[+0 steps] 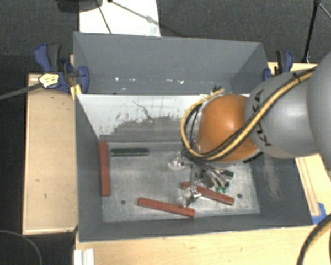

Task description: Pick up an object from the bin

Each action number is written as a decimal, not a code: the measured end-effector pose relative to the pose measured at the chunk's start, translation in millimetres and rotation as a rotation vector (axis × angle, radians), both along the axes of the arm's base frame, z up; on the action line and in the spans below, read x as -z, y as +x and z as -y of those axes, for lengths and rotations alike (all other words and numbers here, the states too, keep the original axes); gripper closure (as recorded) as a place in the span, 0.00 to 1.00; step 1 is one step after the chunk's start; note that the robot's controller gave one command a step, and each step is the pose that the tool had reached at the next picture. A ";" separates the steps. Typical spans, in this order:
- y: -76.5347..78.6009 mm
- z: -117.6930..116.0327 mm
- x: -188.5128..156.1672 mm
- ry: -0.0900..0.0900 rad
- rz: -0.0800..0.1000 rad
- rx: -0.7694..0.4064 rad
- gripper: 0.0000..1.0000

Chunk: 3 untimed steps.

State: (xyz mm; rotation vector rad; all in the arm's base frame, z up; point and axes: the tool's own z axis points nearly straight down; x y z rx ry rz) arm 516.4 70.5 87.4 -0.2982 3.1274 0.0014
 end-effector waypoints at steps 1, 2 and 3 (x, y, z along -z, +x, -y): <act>-4.2 66.5 11.9 0.002 0.002 0.274 1.00; -4.3 66.5 11.9 0.002 0.002 0.275 1.00; 10.5 76.7 -150.2 0.000 0.007 0.262 1.00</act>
Offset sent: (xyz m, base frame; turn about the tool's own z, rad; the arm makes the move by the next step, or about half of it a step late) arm 0.0000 0.0000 0.0000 0.0000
